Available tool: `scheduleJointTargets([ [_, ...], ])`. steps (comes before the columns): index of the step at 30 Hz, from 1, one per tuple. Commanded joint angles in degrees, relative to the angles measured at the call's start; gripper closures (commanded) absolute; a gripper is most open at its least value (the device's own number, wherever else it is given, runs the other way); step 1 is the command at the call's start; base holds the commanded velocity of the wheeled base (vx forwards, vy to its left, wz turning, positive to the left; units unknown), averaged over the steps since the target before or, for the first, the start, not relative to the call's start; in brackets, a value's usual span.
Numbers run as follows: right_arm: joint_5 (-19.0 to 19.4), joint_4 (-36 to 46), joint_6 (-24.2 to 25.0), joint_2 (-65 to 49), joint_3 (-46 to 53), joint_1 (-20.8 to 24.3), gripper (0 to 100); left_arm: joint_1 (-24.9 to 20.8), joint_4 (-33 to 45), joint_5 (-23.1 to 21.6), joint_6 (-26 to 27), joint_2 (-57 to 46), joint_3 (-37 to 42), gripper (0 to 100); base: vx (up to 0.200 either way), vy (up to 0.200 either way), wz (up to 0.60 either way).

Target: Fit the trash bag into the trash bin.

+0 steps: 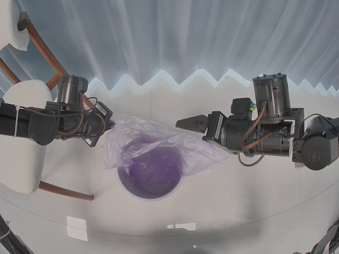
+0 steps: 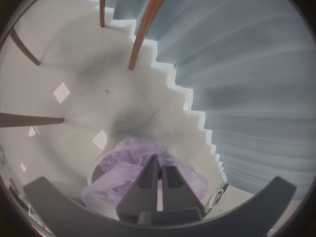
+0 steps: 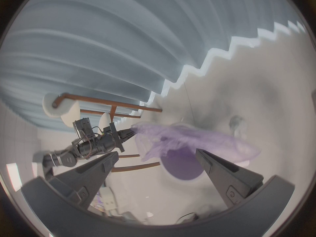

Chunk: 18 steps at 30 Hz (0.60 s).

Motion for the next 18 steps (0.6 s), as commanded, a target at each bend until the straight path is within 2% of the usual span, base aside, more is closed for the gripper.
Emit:
scheduleJointTargets([
  [1,-3.7,2.3,12.1,4.6,-1.5,5.4,0,-0.9,0.7,0.2,-0.5,-0.3,-0.7,100,0.000,0.000,0.00],
  [4,-6.0,2.5,17.2,6.7,-1.5,7.3,0,-1.3,0.5,0.2,-0.4,-1.4,0.8,100,0.000,0.000,0.00],
  [6,-7.3,2.4,18.8,8.3,-1.4,8.1,0,-1.6,0.4,0.2,-0.3,-2.1,1.8,100,0.000,0.000,0.00],
  [12,-7.9,2.0,20.1,12.8,-3.4,8.0,0,-2.1,0.4,0.2,-0.2,-2.6,3.0,100,0.000,0.000,0.00],
  [18,-9.5,2.4,23.7,14.8,-9.3,5.5,0,-2.2,0.3,0.2,1.5,-2.4,3.1,100,0.000,0.000,0.00],
])
